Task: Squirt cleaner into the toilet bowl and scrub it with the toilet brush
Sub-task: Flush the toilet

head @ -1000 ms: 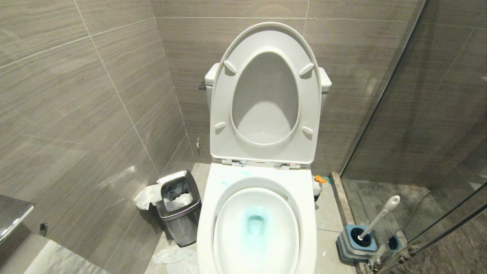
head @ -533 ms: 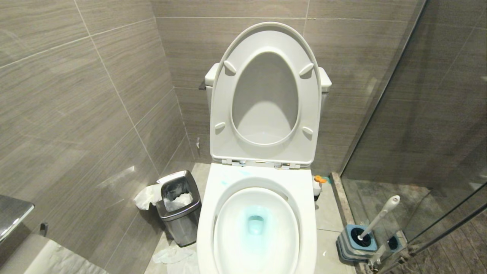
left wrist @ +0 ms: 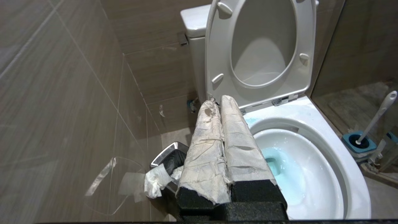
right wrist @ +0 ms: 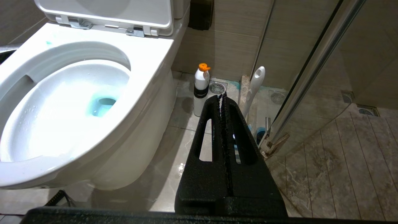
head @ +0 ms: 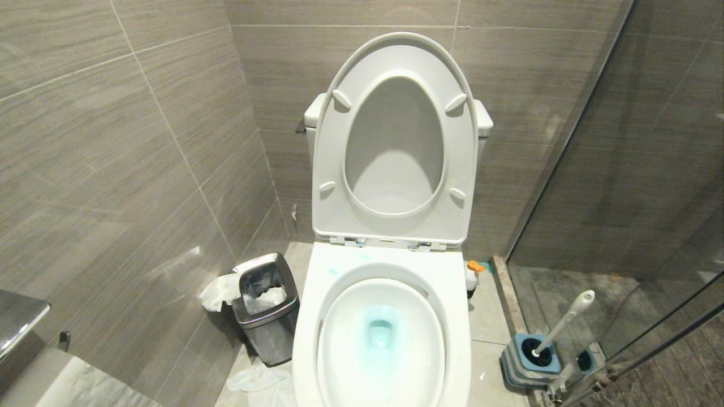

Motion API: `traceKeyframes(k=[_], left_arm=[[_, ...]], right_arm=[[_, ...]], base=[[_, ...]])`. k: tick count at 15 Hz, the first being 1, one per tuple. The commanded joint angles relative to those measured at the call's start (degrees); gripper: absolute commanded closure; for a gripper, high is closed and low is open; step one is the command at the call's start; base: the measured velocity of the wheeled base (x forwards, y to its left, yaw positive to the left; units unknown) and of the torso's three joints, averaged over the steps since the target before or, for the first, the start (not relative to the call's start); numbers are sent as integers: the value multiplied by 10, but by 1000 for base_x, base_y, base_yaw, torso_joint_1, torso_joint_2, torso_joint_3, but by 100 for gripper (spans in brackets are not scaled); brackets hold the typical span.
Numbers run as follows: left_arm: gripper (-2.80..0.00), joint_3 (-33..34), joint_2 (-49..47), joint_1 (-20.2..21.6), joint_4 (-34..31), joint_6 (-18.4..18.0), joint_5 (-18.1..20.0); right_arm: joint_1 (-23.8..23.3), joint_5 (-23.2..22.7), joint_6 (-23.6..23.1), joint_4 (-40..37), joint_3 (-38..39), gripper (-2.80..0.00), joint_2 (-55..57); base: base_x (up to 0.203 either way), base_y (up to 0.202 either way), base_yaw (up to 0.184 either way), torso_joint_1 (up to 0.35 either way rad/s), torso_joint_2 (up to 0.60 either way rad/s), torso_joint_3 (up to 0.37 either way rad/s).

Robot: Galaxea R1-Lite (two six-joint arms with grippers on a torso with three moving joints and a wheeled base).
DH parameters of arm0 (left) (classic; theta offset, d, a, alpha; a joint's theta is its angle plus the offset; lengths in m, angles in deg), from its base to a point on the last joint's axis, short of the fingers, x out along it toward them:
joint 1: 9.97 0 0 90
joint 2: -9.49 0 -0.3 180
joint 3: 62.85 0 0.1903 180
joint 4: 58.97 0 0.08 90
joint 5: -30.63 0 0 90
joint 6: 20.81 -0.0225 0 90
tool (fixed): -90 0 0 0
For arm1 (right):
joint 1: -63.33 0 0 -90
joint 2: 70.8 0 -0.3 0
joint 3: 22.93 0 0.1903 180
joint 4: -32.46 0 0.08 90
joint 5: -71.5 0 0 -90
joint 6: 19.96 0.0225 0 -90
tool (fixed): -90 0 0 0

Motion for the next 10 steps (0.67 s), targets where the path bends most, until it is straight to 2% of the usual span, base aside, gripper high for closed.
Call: traceKeyframes(k=[1,3,5,8,10], left_arm=[[0,-25,-101,-14,15,-2,0],[0,-59,-173,-22,40,-3,-10],[0,-133,-250,-40,37,-1,-45],[0,-269,-345,-68,-28,13,-114],[0,-328,-400,-77,-49,31,-134]], right_arm=[[0,0,0,0,0,0,1],[0,0,0,0,0,0,1],[0,0,0,0,0,0,1],[0,0,0,0,0,0,1],[0,0,0,0,0,0,1]], base=[[0,0,0,0,0,0],[0,0,0,0,0,0],[0,0,0,0,0,0],[0,0,0,0,0,0],[0,0,0,0,0,0]])
